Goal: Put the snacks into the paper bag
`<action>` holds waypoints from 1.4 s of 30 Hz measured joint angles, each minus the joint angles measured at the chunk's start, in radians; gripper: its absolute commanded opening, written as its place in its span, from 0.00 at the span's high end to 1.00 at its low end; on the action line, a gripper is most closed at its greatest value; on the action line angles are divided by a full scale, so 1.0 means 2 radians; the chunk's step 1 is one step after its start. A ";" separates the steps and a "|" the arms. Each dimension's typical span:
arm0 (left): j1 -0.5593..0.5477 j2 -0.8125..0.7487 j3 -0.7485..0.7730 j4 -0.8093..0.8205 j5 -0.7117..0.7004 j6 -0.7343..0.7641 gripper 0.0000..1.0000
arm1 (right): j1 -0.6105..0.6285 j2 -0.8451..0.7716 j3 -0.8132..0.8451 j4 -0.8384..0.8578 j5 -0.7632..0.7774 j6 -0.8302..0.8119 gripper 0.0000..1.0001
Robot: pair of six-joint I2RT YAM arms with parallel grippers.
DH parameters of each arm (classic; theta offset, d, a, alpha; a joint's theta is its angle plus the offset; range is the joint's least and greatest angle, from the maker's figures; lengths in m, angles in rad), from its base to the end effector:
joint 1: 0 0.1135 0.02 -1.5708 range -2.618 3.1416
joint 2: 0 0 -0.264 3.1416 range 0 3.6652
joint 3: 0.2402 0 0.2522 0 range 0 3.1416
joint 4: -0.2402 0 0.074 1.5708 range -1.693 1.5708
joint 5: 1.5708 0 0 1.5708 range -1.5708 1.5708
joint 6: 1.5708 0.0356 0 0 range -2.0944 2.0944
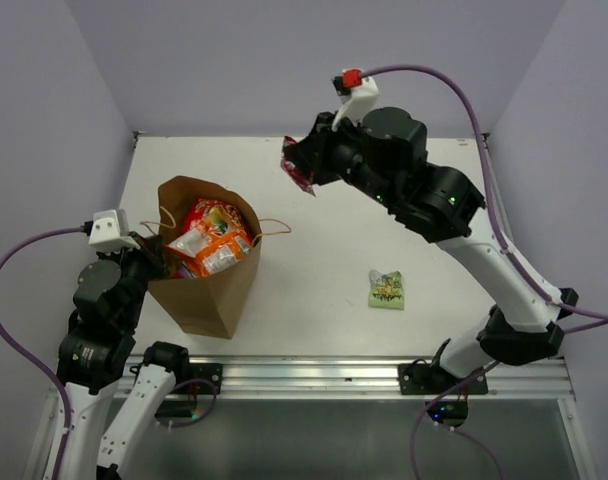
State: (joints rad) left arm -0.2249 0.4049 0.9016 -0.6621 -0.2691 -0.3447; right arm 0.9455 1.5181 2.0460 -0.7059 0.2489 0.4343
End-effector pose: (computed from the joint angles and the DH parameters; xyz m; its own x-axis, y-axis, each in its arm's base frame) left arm 0.0713 -0.0066 0.3691 -0.1373 -0.3027 -0.9431 -0.0925 0.9519 -0.2921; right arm 0.1794 0.2335 0.5331 -0.3650 0.1912 -0.9112 -0.5405 0.7534 0.3746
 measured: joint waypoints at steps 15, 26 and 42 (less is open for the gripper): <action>0.000 0.000 0.000 0.000 0.000 0.000 1.00 | 0.054 0.321 0.200 -0.002 -0.152 -0.010 0.28; 0.000 -0.003 0.000 -0.001 0.000 0.000 1.00 | 0.064 0.267 0.140 0.025 -0.141 -0.030 0.21; -0.001 -0.008 0.000 -0.004 0.002 0.000 1.00 | 0.057 -0.096 -0.325 -0.134 0.181 0.098 0.14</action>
State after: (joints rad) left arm -0.2260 0.3882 0.9012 -0.6697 -0.2653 -0.3447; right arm 1.0592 1.3262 1.3956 -0.9749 0.6102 0.6296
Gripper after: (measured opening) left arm 0.008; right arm 0.858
